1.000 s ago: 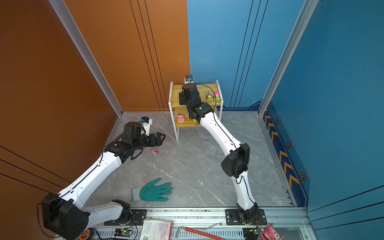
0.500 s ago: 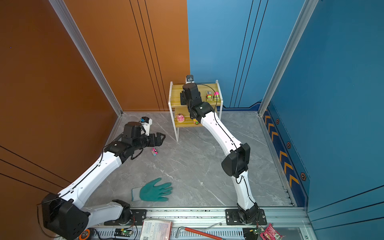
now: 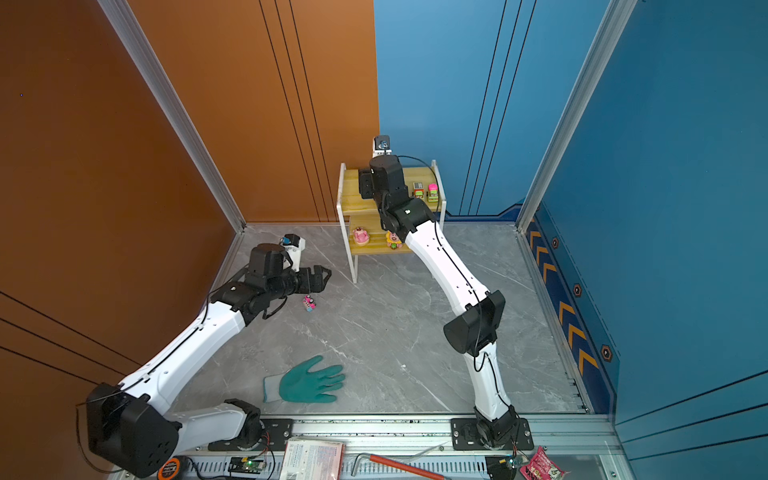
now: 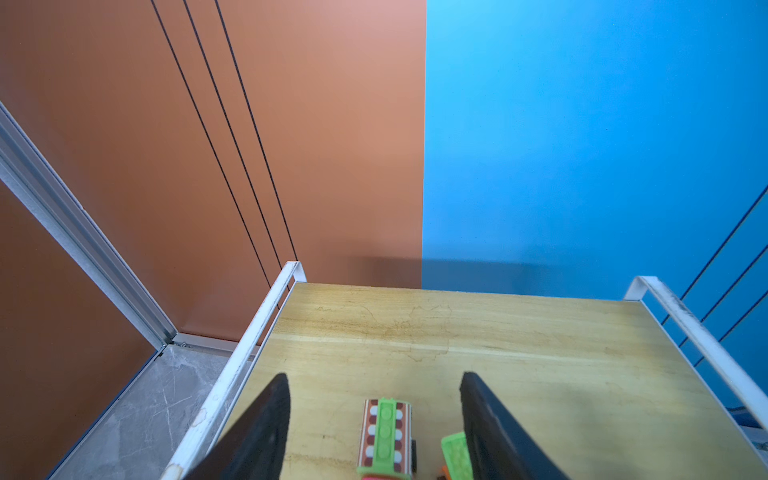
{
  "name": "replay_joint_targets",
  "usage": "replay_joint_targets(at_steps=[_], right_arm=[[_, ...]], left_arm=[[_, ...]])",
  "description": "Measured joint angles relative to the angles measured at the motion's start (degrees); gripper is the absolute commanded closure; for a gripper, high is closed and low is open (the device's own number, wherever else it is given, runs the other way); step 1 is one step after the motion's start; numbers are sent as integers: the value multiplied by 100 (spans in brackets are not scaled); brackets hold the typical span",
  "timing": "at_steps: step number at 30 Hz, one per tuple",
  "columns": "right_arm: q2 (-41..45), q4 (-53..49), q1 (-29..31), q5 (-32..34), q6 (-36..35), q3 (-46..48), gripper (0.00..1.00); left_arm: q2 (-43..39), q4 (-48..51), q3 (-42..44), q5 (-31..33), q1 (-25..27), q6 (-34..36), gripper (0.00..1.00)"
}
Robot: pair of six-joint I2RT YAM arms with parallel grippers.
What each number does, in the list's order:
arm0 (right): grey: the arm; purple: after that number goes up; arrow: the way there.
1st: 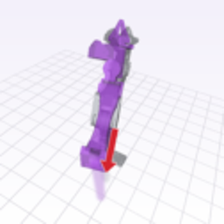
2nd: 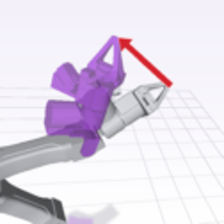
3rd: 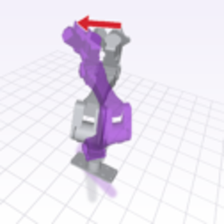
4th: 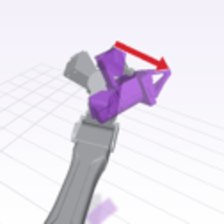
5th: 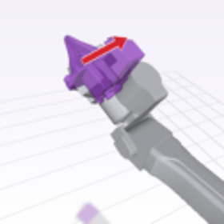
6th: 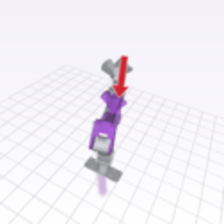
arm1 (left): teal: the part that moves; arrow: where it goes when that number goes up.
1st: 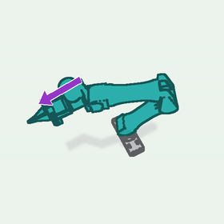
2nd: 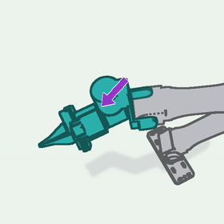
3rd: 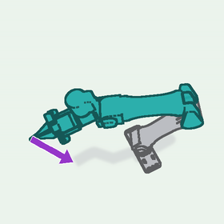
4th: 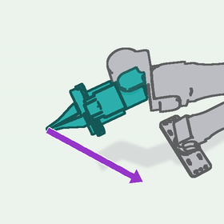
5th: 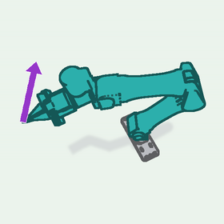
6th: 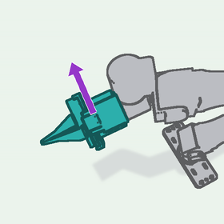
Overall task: Place and organize the plastic toys onto the shelf
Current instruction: 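Withdraw the right gripper while the left gripper lowers over the other pink car, then close the left gripper on the teal-roofed pink car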
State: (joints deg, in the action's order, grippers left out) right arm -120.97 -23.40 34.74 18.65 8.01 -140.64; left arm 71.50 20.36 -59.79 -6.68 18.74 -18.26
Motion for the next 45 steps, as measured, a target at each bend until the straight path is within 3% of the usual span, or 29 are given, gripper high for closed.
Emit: replay_joint_targets(at_steps=[3,6,13,21,27,34,45], right_arm=[[494,146,177,-87,-142,485,32],[1467,568,518,-94,-295,1753,31],[4133,1849,1443,-240,-269,5810,31],[4931,2236,1882,-522,155,8682,32],[5407,2376,2004,-837,389,9637,32],[5770,2645,1932,-1080,407,9995,32],[6102,2865,1558,-1381,409,10594,32]], left_arm=[[144,7,0,146,-114,-2,5],[334,50,0,378,-254,-7,5],[988,302,-2,870,-413,-70,5],[1803,612,-125,925,-579,-378,9],[2387,885,-463,901,-756,-754,12],[2909,1034,-756,876,-769,-1399,23],[3335,1071,-944,929,-592,-2304,32]])
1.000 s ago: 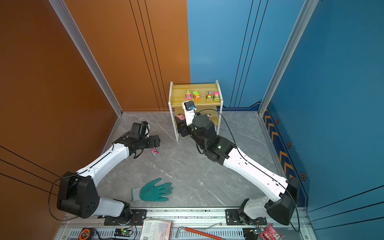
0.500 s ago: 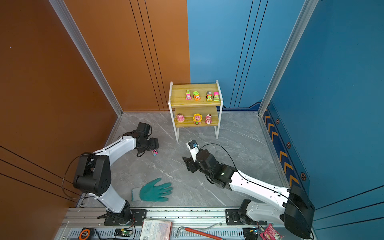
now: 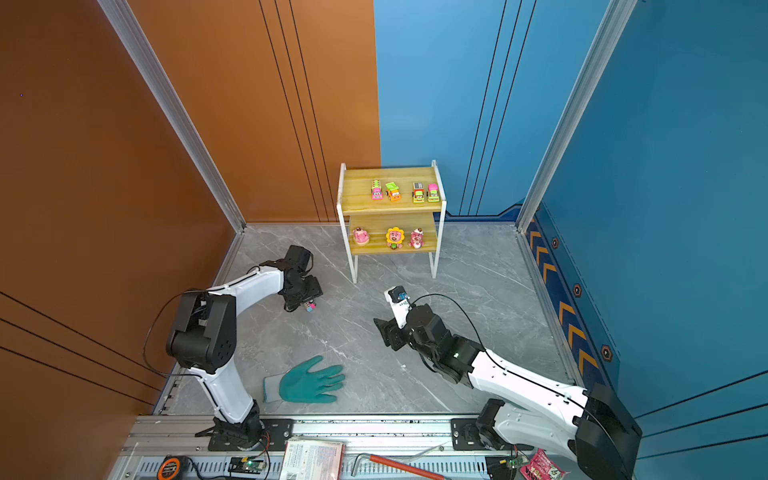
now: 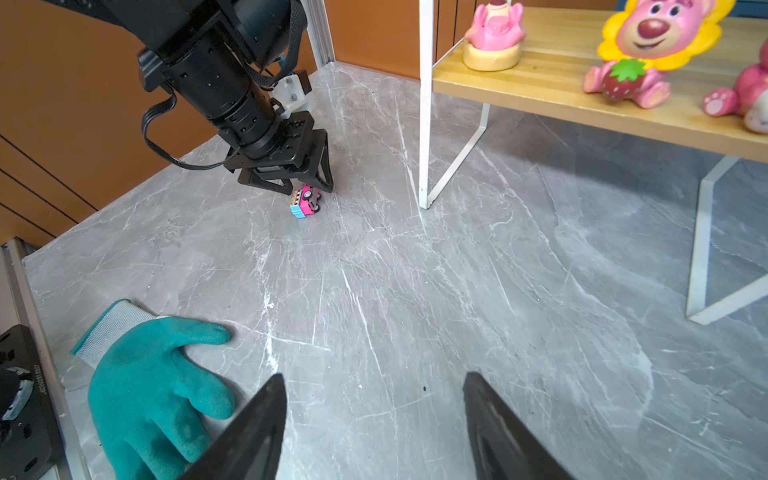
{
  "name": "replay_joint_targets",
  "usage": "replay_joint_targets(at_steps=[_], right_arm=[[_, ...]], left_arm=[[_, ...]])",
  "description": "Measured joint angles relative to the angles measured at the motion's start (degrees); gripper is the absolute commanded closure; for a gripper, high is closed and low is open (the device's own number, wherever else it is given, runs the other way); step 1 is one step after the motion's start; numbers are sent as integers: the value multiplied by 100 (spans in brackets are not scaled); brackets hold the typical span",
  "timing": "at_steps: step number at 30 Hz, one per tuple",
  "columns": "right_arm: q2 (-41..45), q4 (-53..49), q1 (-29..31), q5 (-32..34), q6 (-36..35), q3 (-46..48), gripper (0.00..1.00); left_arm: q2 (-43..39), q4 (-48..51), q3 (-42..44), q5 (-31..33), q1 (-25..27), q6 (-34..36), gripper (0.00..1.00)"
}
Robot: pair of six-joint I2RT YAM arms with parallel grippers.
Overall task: Place and organize the plastic toys onto the shelf
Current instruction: 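Close the left gripper on the teal-roofed pink car, then lift the pink car and carry it toward the right gripper with the left gripper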
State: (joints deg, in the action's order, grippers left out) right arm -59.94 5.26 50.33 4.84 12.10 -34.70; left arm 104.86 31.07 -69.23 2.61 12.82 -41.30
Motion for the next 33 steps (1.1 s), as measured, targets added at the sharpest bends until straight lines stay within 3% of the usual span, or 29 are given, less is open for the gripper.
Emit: replay_joint_targets(at_steps=[4,15,26,33], right_arm=[[164,72,-179,-85,2,170,32],[468,197,-483,-317,92,468,32],[544,289,-503,-358,184,509,32],[713,284,-514,-313,284,531,33]], left_arm=[[55,4,0,20,24,-173,36],[186,4,0,197,96,-262,61],[-85,63,323,704,267,229,63],[-748,323,433,1659,1143,752,63]])
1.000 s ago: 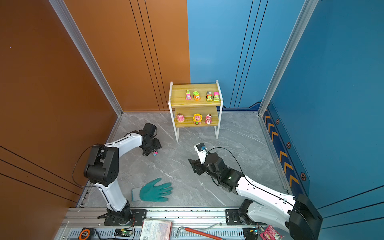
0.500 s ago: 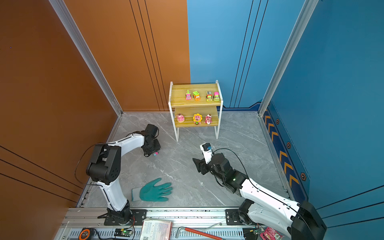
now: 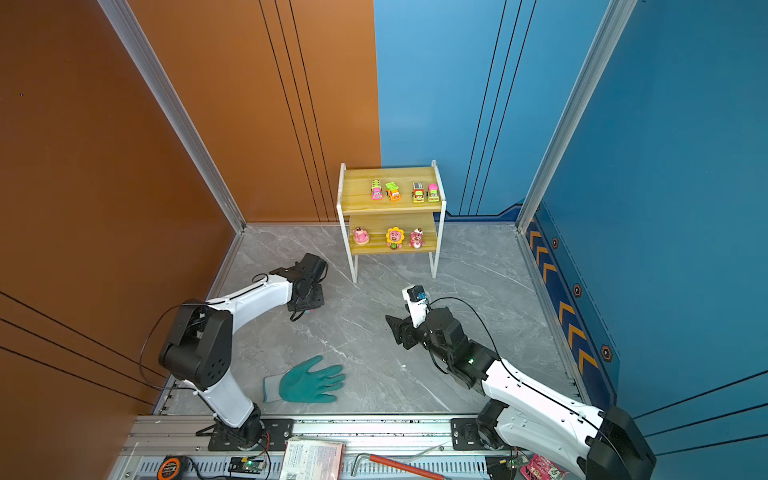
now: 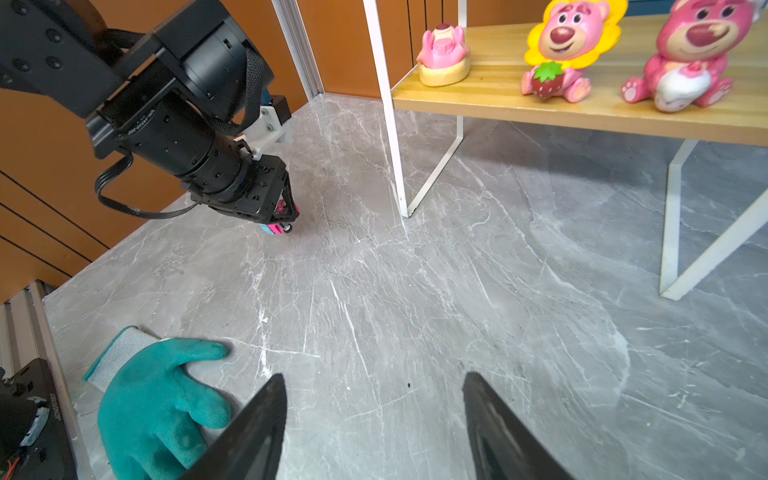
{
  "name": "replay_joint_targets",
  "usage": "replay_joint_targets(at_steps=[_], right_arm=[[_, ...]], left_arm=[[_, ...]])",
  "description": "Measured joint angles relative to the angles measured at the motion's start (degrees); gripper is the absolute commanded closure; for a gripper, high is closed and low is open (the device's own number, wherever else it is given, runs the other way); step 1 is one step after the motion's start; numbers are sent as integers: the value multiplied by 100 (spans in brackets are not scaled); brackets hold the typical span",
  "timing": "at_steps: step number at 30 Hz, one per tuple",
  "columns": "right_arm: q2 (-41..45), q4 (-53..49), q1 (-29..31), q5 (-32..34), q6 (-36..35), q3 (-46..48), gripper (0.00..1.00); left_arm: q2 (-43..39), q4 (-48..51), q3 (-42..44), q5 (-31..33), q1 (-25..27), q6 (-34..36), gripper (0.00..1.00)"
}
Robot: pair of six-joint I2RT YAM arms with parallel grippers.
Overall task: Place and organize the plastic toys onto the shelf
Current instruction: 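Lift the pink car and carry it toward the right gripper with the left gripper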
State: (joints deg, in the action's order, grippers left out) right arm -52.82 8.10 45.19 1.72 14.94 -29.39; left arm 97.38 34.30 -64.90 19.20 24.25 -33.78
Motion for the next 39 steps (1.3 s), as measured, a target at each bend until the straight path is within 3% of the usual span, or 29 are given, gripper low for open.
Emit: replay_joint_targets(at_steps=[9,21,29,39], right_arm=[[726,-616,-326,619,411,0,34],[1886,-2304,-1241,1060,1088,-227,35],[1974,-2820,-1296,1062,1207,-553,35],[1790,-3071,-1300,1202,1213,-881,36]], left_arm=[[111,326,44,1508,1707,564,63],[1609,525,-824,2909,3344,1213,63],[2306,717,-1292,3248,3847,1390,63],[2599,957,-1703,3237,4122,1294,54]])
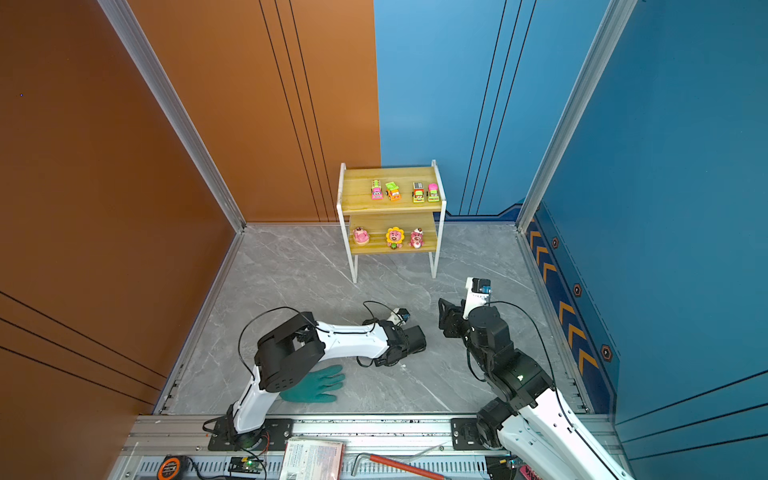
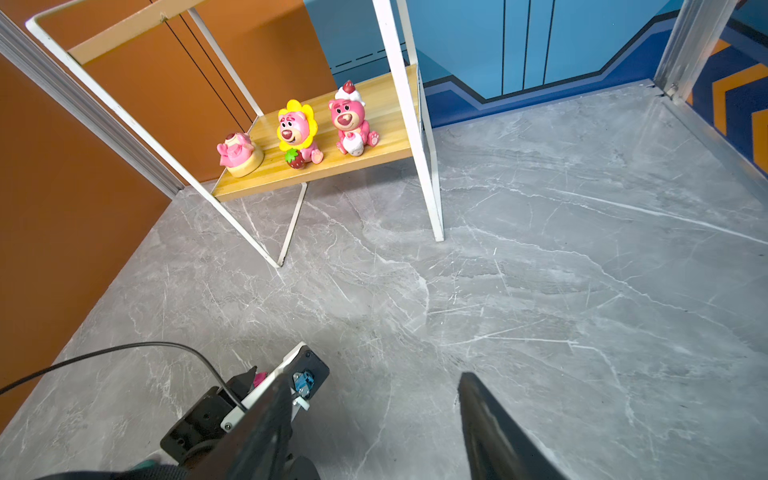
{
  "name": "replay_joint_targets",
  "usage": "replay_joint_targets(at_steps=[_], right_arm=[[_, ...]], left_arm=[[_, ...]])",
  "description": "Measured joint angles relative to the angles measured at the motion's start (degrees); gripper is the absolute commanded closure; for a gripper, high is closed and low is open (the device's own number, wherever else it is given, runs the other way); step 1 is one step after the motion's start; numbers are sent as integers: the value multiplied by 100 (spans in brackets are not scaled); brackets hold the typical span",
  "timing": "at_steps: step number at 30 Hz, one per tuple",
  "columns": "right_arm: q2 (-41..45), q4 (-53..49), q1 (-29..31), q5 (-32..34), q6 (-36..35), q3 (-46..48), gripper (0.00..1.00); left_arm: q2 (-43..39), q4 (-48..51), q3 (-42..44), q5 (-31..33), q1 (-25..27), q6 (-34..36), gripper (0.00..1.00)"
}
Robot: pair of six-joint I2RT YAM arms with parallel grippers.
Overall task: Place and organize the plastic toys onto the shelf
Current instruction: 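Set the pink car on the floor near the right gripper and withdraw the left gripper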
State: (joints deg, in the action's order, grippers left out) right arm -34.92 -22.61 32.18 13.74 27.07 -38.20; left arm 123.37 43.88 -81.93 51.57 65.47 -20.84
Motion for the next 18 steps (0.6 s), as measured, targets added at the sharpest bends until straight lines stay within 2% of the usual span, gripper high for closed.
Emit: replay_joint_targets(at_steps=[11,13,18], right_arm=[[-173,-103,-22,33,-68,-151,35],[-173,-103,-44,31,-129,-186,34],[-173,-103,-129,4,-354,-260,32]], left_arm=[[15,122,-199,-212,284,-321,47],[-13,144,-197,-236,282,-363,42],[-258,175,-116,-442,284,-468,22]])
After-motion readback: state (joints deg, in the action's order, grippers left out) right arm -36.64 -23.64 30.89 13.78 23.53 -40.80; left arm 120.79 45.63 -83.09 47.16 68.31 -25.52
